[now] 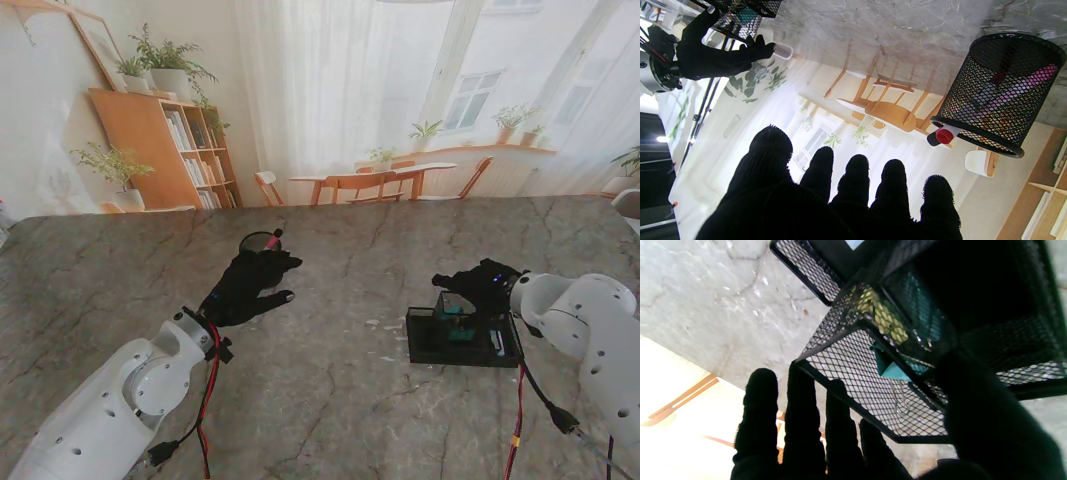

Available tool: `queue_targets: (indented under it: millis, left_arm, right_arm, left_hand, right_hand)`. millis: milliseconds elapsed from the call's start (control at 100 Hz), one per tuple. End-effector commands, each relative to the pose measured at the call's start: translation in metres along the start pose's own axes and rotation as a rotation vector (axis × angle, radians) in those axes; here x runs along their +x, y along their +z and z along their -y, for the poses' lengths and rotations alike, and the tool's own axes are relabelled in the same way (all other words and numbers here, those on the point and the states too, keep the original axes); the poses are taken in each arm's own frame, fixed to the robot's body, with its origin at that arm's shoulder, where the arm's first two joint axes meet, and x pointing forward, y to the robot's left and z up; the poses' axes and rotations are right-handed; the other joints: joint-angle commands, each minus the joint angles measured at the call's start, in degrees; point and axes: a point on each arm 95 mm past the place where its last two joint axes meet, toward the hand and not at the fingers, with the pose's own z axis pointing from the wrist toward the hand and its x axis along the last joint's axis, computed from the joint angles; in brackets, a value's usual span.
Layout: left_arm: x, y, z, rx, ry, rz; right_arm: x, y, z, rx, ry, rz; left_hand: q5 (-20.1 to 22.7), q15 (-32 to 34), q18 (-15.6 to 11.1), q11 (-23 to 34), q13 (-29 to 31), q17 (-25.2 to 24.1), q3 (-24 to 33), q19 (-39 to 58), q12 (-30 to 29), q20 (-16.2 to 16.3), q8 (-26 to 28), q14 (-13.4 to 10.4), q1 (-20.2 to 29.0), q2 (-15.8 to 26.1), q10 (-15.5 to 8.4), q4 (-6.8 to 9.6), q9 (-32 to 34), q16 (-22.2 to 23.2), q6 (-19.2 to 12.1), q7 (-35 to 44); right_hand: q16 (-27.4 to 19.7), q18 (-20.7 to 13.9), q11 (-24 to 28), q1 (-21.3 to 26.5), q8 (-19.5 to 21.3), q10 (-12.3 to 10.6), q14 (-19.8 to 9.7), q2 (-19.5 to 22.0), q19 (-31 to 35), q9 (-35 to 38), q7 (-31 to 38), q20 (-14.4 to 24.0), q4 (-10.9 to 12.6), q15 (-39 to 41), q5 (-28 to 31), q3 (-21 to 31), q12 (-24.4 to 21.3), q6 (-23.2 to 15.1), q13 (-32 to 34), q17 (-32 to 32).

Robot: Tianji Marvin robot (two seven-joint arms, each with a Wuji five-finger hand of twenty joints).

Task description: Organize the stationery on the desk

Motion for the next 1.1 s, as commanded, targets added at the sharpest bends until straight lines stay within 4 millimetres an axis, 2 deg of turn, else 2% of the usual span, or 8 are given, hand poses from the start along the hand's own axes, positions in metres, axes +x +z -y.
queue_targets:
  millis: [0,60,150,210,270,350,620,1090]
  left_arm:
    - [0.002,0.0,-0.002,0.003,-0.01,-0.006]
    - [0.003,0.0,-0.002,0.004,-0.01,-0.006]
    - [0.003,0.0,-0.002,0.005,-0.011,-0.006]
    - [0.003,-0.001,-0.002,0.005,-0.011,-0.007]
    - [0.003,-0.001,-0.002,0.005,-0.012,-0.008]
    - [0.003,-0.001,-0.002,0.006,-0.013,-0.008]
    - [0.004,-0.001,-0.002,0.008,-0.013,-0.009]
    - [0.004,-0.002,-0.001,0.013,-0.01,-0.009]
  right_arm:
    - [0.003,-0.002,0.002,0.007,-0.007,-0.008]
    - [0.003,-0.003,0.002,0.001,-0.013,-0.007]
    - [0.003,-0.005,0.001,-0.009,-0.014,0.0]
    - [0.004,-0.006,0.001,-0.016,-0.012,0.004]
    - [0.004,-0.008,0.0,-0.015,-0.013,0.003]
    - [0.005,-0.011,-0.001,-0.016,-0.012,-0.003]
    - [0.003,-0.019,-0.007,-0.032,0.009,-0.011]
    - [-0.004,-0.041,-0.051,-0.245,0.088,0.001]
  left_hand:
    - [0.9,0.3,-0.6,-0.1,1.5,-0.8,-1.6,0.5,0.3,0.1,0.4,-0.5,1.7,4.8,-0.1,-6.91,0.5,0.3,-0.3,0.4]
    - [0.8,0.3,-0.7,-0.1,1.5,-0.8,-1.6,0.5,0.3,0.1,0.4,-0.4,1.6,4.8,-0.1,-6.92,0.5,0.3,-0.3,0.4]
    - [0.9,0.3,-0.6,-0.1,1.5,-0.8,-1.6,0.5,0.3,0.1,0.4,-0.4,1.7,4.8,-0.1,-6.91,0.5,0.3,-0.3,0.4]
    - [0.9,0.3,-0.6,-0.1,1.5,-0.8,-1.5,0.5,0.3,0.1,0.4,-0.4,1.7,4.8,0.0,-6.9,0.5,0.3,-0.3,0.4]
    - [0.9,0.3,-0.6,-0.1,1.5,-0.8,-1.6,0.5,0.3,0.1,0.4,-0.5,1.6,4.8,-0.2,-6.92,0.5,0.3,-0.3,0.4]
    - [0.9,0.3,-0.6,-0.1,1.5,-0.8,-1.6,0.5,0.3,0.0,0.4,-0.4,1.7,4.8,-0.1,-6.91,0.5,0.3,-0.3,0.4]
    - [0.9,0.3,-0.7,-0.1,1.5,-0.8,-1.5,0.5,0.3,0.0,0.4,-0.4,1.8,4.9,0.0,-6.88,0.5,0.3,-0.3,0.4]
    - [0.8,0.3,-0.7,-0.2,1.5,-0.8,-1.5,0.5,0.3,0.0,0.4,-0.5,1.7,4.9,-0.1,-6.9,0.4,0.3,-0.3,0.4]
  right_hand:
    - [1.2,1.3,1.5,-0.6,-4.5,0.4,-0.2,-1.2,1.5,0.3,-3.5,0.6,1.6,1.8,1.2,1.8,-0.3,2.0,1.1,0.3]
    - [1.1,1.3,1.5,-0.9,-8.7,0.5,-0.2,-1.4,1.5,0.1,-4.3,0.6,1.5,2.0,1.4,2.3,-0.6,2.7,1.0,0.3]
    - [1.1,1.7,0.9,-1.3,-24.5,0.5,-0.3,-1.7,1.5,-0.1,-4.7,0.5,1.4,2.3,2.4,2.8,-1.6,4.2,1.4,0.5]
    - [1.1,1.8,-0.1,-1.7,-31.0,0.8,-0.1,-1.9,1.4,-0.7,-5.1,0.5,1.4,2.3,2.9,3.2,-2.5,4.8,1.1,0.4]
    - [0.7,2.3,-2.5,-2.3,-32.4,1.6,0.1,-1.7,0.4,-2.0,-4.4,0.1,1.3,1.5,3.0,3.0,-3.9,4.9,0.3,-0.3]
    - [-0.3,3.1,-6.6,-3.3,-31.2,3.0,0.9,-1.0,-0.9,-4.3,-3.6,-0.5,1.3,-1.3,2.8,2.2,-5.8,4.6,-1.7,-2.1]
    - [-5.5,4.8,-19.2,-7.0,-17.7,6.7,3.7,3.6,-7.0,-8.1,-2.6,-1.4,1.4,-16.3,1.8,-1.8,-10.5,3.3,-8.7,-7.9]
    - [-7.4,4.4,-21.2,-9.4,-4.7,5.6,3.0,9.6,-12.3,-7.8,0.1,-2.5,1.7,-23.4,0.9,-3.6,-12.0,1.2,-12.1,-11.9]
